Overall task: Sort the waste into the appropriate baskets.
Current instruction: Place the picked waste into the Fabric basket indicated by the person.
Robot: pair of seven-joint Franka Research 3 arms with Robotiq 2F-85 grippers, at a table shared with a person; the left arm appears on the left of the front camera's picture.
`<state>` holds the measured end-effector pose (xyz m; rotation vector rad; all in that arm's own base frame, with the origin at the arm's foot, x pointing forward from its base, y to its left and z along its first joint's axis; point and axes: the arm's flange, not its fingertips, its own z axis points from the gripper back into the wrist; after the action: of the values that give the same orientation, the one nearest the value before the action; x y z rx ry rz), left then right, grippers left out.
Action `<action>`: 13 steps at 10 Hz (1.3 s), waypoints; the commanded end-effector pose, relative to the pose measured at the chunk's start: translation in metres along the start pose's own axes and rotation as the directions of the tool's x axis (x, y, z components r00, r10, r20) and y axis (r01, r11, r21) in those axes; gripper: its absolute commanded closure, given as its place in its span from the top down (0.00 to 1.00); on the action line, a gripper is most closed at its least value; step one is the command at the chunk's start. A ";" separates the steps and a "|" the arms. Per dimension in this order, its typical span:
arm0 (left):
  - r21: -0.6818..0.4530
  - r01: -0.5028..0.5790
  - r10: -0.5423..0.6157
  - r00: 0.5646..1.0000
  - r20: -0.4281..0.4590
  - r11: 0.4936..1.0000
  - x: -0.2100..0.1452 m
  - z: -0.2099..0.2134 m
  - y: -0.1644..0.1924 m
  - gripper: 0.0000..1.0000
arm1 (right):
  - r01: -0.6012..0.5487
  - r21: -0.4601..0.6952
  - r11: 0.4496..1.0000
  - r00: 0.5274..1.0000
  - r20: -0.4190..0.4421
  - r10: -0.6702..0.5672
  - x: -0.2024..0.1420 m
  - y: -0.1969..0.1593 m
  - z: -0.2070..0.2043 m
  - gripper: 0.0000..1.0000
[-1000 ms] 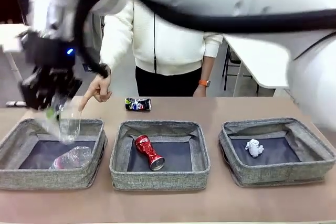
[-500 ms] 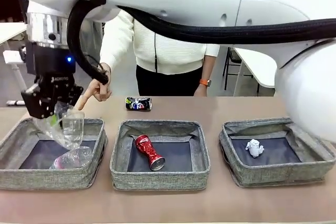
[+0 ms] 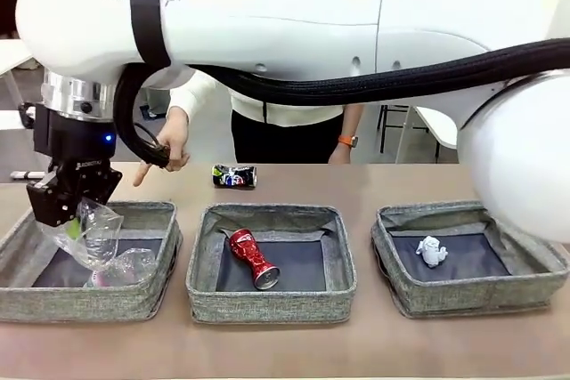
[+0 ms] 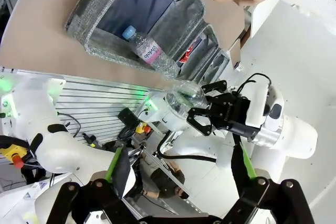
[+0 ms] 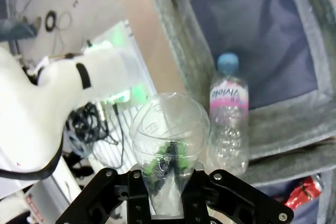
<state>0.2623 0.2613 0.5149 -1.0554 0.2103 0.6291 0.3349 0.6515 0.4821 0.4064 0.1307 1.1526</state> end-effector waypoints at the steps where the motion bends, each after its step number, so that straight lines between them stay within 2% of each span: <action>1: -0.011 0.013 -0.013 1.000 0.006 1.000 -0.003 0.000 0.001 1.00 | -0.033 -0.045 0.998 0.995 0.096 0.038 -0.022 0.000 0.003 0.05; 3: -0.011 0.013 -0.013 1.000 0.006 1.000 -0.003 0.000 0.001 1.00 | 0.026 -0.109 0.994 0.937 0.349 0.014 -0.031 -0.003 0.014 0.05; 4: -0.011 0.013 -0.013 1.000 0.006 1.000 -0.003 0.000 0.001 1.00 | 0.048 -0.138 0.989 0.910 0.415 0.013 -0.034 -0.004 0.016 0.05; 5: -0.011 0.013 -0.013 1.000 0.006 1.000 -0.003 0.000 0.001 1.00 | 0.083 -0.184 0.979 0.902 0.432 0.005 -0.035 -0.004 0.015 0.05; 8: -0.011 0.013 -0.013 1.000 0.006 1.000 -0.003 0.000 0.001 1.00 | 0.090 -0.191 0.977 0.909 0.417 -0.003 -0.036 -0.006 0.014 0.05; 9: -0.011 0.013 -0.013 1.000 0.006 1.000 -0.003 0.000 0.001 1.00 | 0.067 -0.190 0.979 0.917 0.399 0.015 -0.035 -0.005 0.013 0.17; 10: -0.011 0.013 -0.013 1.000 0.006 1.000 -0.003 0.000 0.001 1.00 | 0.043 -0.218 0.975 0.922 0.383 0.045 -0.035 -0.003 0.011 0.60; 11: -0.011 0.013 -0.013 1.000 0.006 1.000 -0.003 0.000 0.001 1.00 | 0.034 -0.215 0.976 0.923 0.382 0.052 -0.034 -0.004 0.012 0.72; 12: -0.011 0.013 -0.013 1.000 0.006 1.000 -0.003 0.000 0.001 1.00 | 0.039 -0.218 0.975 0.921 0.385 0.049 -0.035 -0.005 0.013 1.00; 13: -0.011 0.013 -0.013 1.000 0.006 1.000 -0.003 0.000 0.001 1.00 | 0.060 -0.235 0.970 0.920 0.389 0.038 -0.036 -0.006 0.015 1.00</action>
<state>0.2622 0.2614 0.5150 -1.0554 0.2097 0.6292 0.3335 0.6202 0.4861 0.4480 -0.3364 1.0490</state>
